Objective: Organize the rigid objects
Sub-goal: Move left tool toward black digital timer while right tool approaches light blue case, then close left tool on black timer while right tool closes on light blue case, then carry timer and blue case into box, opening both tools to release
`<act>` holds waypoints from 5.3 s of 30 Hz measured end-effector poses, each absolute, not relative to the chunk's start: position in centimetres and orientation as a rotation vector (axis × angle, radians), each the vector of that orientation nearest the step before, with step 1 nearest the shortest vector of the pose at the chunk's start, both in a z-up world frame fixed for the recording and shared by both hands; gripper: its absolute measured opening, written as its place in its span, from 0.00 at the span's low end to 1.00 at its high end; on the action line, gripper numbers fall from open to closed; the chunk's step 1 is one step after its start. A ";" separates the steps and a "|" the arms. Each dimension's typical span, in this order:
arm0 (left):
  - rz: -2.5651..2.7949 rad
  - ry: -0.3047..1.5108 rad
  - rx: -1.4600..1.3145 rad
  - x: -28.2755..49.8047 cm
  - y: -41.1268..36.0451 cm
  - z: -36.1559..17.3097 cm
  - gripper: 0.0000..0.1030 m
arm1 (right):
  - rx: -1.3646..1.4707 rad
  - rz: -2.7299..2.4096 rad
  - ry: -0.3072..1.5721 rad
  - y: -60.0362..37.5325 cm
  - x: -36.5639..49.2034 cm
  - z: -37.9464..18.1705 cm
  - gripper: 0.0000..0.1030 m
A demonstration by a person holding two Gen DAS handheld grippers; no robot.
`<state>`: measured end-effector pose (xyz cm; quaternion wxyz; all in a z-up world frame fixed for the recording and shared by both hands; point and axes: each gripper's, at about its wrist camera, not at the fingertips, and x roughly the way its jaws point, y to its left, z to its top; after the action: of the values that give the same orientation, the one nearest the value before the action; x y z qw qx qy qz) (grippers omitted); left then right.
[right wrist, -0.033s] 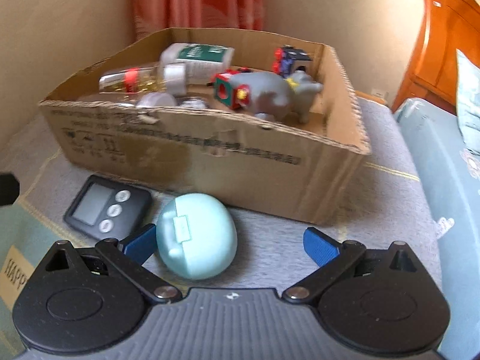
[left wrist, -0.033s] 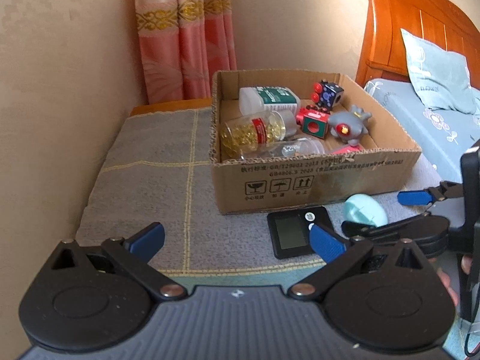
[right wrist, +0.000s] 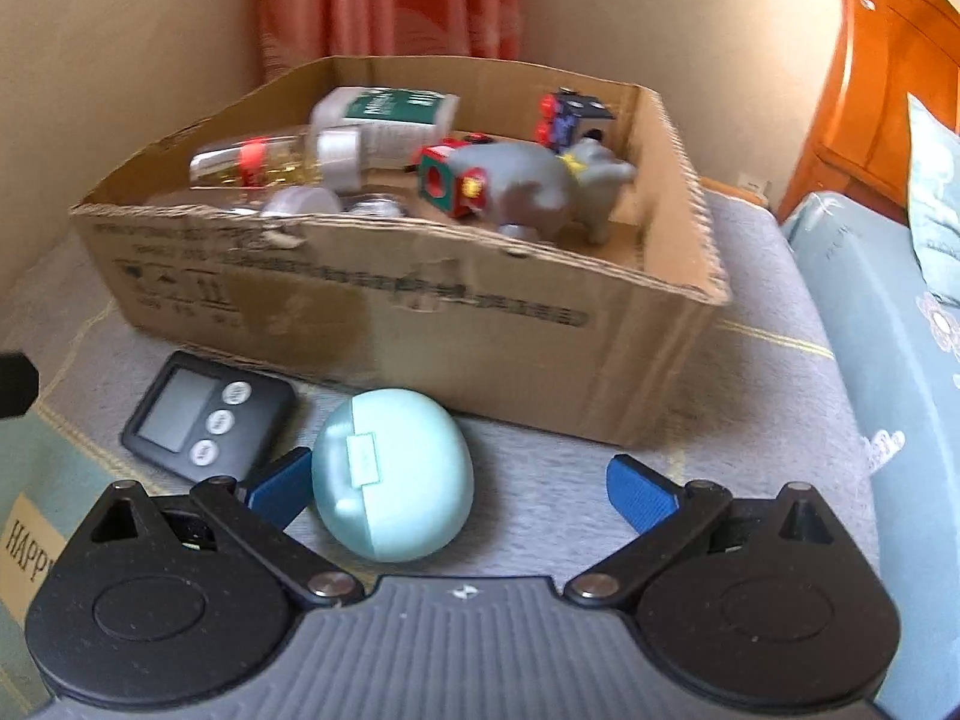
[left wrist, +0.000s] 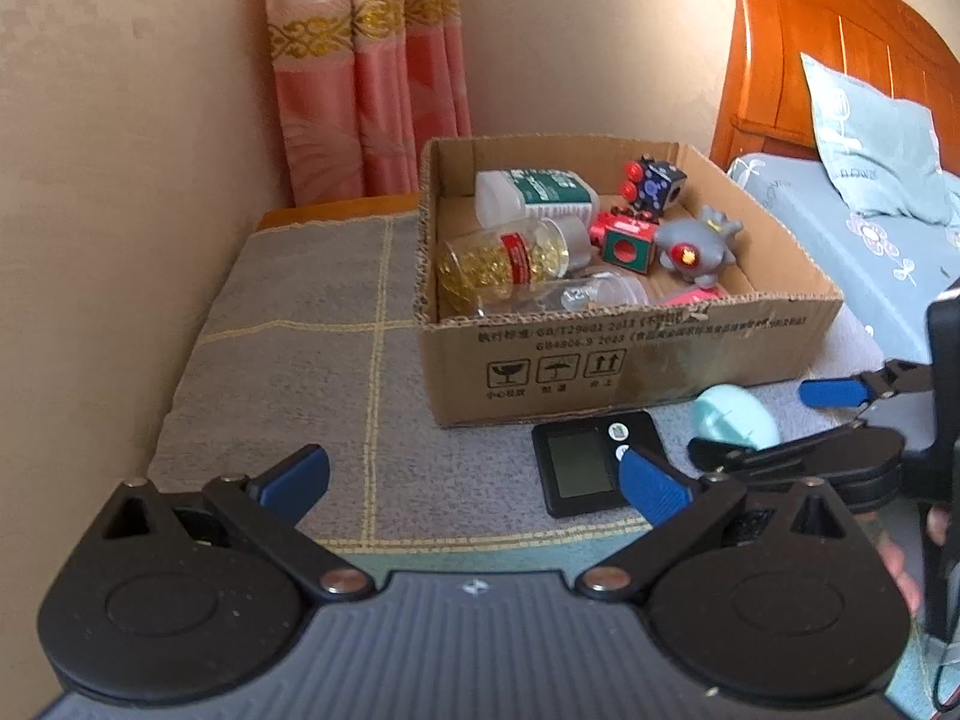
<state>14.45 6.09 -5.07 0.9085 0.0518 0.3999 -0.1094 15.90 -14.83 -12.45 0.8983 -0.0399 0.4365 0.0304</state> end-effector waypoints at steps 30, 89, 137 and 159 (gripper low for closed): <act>-0.260 0.942 0.113 18.2 0.8 -11.3 1.00 | -0.125 0.175 0.878 -19.0 13.8 -12.6 1.00; -0.364 0.935 0.161 17.3 1.2 -10.2 0.67 | -0.226 0.345 0.862 -16.5 14.0 -11.0 0.56; -0.478 0.723 0.270 16.8 2.7 0.8 0.67 | -0.231 0.451 0.769 -16.1 20.7 -3.1 0.56; -0.561 0.769 0.308 27.8 -6.5 1.2 0.67 | -0.163 0.313 0.774 -19.5 18.4 -2.9 1.00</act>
<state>27.78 -6.50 1.25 0.8775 0.1479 0.3687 -0.2688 18.39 -19.48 -2.95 0.9109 -0.0791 0.3755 0.1517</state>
